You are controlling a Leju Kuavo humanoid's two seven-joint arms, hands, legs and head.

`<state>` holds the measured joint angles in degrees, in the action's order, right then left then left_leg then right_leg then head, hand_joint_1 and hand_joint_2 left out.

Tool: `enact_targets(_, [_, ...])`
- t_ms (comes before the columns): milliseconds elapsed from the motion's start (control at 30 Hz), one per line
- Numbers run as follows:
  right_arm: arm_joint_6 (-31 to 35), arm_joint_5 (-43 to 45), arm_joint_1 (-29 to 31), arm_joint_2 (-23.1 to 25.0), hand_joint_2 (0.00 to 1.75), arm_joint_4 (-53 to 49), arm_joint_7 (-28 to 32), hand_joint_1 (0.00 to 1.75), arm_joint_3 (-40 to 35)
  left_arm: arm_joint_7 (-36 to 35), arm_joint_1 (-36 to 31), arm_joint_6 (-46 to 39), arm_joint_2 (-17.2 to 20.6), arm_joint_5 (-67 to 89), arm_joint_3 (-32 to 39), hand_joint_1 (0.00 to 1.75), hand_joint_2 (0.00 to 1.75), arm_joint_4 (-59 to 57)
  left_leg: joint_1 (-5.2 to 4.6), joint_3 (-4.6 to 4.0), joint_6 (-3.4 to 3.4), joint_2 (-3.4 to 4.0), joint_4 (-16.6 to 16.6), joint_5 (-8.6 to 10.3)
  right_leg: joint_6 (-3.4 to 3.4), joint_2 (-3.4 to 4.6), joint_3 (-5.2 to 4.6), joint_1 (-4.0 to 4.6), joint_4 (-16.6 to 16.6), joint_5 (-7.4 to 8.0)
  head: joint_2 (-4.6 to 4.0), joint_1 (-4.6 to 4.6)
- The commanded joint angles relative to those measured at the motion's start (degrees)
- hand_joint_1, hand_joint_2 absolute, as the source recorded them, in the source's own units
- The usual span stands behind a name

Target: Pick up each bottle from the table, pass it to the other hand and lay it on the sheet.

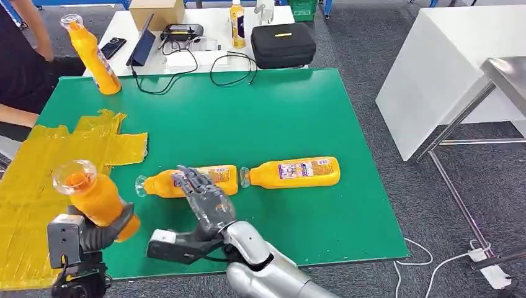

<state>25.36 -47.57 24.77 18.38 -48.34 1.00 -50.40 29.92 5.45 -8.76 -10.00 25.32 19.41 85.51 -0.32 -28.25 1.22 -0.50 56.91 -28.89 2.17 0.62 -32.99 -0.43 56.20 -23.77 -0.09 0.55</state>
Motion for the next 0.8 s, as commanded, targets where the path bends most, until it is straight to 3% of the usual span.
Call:
enact_targets(33, [-2.51, -3.87, -3.26, -2.81, 0.0, -7.71, 1.64, 0.0, 18.12, 0.34, -6.41, -1.3, 3.31, 1.99, 3.34, 1.75, 1.75, -5.02, 0.07, 0.12, -0.1, -0.14, -0.11, 0.02, -0.05, -0.23, 0.19, 0.07, -0.13, -0.04, -0.02, 0.0])
enact_targets(100, [-2.11, -4.08, -3.28, -2.62, 0.0, -7.5, 1.5, 0.0, 18.28, 0.49, -6.26, -1.7, 3.29, 2.36, 3.31, 1.75, 1.75, -4.75, 0.0, 0.06, -0.05, -0.1, -0.07, 0.03, -0.01, -0.15, 0.09, 0.0, -0.05, -0.04, -0.02, 0.0])
enact_targets(400, [-4.57, -2.27, -3.44, -6.57, 0.0, -11.07, 4.25, 0.0, 20.89, -1.29, -9.13, -30.27, 11.79, 32.19, 4.0, 1.75, 1.75, -17.29, 0.02, 0.14, -0.12, -0.04, -0.16, 0.06, -0.06, -0.13, 0.15, 0.02, -0.15, 0.0, -0.02, 0.0])
enact_targets(600, [-4.71, 1.39, -1.97, -7.88, 0.0, -7.95, 6.08, 0.0, 18.98, 0.54, -12.54, -31.24, 12.19, 52.38, 10.81, 1.75, 1.75, -23.93, 0.05, 0.16, -0.11, -0.05, -0.15, 0.05, -0.05, -0.14, 0.17, 0.05, -0.15, -0.01, -0.02, 0.0])
enact_targets(800, [-5.07, 3.58, -1.17, -8.65, 0.0, -6.98, 6.58, 0.0, 17.58, -1.11, -11.83, -31.24, 15.32, 58.14, 10.23, 1.75, 1.75, -28.88, 0.04, 0.23, -0.13, 0.13, -0.19, 0.01, -0.06, 0.01, 0.19, 0.03, -0.14, -0.02, -0.02, 0.0])
